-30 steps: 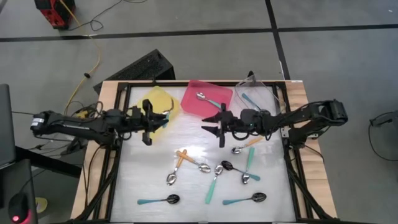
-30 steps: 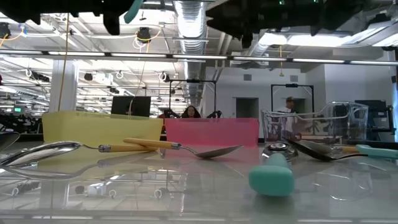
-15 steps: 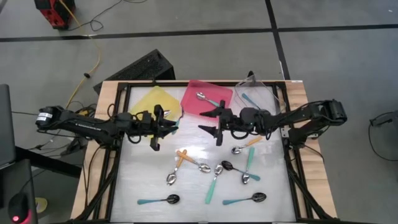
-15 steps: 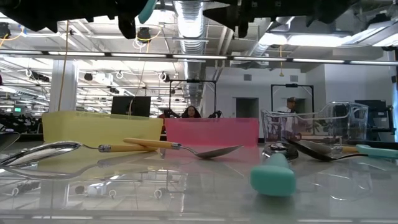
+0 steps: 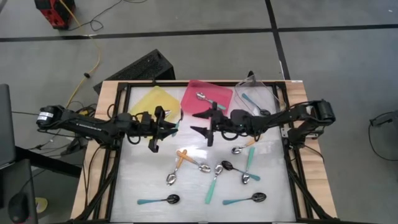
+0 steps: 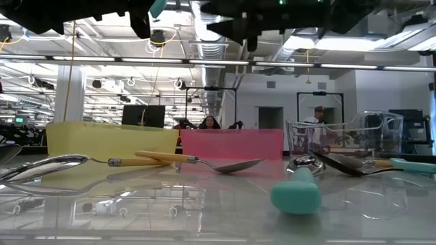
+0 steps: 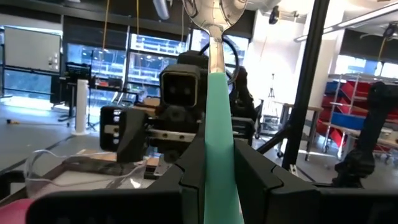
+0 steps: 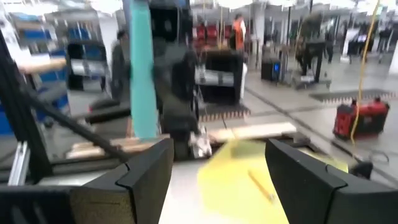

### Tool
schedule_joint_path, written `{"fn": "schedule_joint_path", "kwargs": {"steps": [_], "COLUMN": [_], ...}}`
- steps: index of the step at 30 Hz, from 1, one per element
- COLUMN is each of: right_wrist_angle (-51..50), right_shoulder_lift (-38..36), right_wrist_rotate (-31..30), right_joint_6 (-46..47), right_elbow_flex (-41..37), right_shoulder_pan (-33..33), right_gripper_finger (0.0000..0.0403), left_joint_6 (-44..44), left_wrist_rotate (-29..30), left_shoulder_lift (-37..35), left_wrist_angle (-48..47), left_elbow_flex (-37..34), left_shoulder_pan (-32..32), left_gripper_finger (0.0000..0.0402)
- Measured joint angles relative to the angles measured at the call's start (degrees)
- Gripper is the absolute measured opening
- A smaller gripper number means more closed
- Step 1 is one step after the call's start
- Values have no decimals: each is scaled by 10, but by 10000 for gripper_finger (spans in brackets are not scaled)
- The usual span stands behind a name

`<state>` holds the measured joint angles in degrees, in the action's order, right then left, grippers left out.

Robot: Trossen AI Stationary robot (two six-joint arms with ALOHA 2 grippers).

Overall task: Sort silverware by color (type)
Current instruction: Put the green spoon into the red bin

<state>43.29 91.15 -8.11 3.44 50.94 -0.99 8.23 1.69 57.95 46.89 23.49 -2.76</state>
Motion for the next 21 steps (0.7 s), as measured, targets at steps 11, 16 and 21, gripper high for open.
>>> {"fn": "schedule_joint_path", "kwargs": {"steps": [11,16,21], "right_wrist_angle": [-294,-334,-335], "right_shoulder_lift": [-28,-28,-27], "right_wrist_rotate": [141,169,147], "right_joint_6": [155,194,205], "right_elbow_flex": [0,0,0], "right_shoulder_pan": [-37,-93,-128], "right_gripper_finger": [282,282,282], "left_joint_6": [7,-2,-4], "left_wrist_rotate": [6,12,17], "left_shoulder_lift": [-55,-71,-74], "left_wrist_angle": [-66,-76,-79], "left_elbow_flex": [0,0,0], "left_shoulder_pan": [-7,-7,-7], "left_gripper_finger": [41,41,41]}}
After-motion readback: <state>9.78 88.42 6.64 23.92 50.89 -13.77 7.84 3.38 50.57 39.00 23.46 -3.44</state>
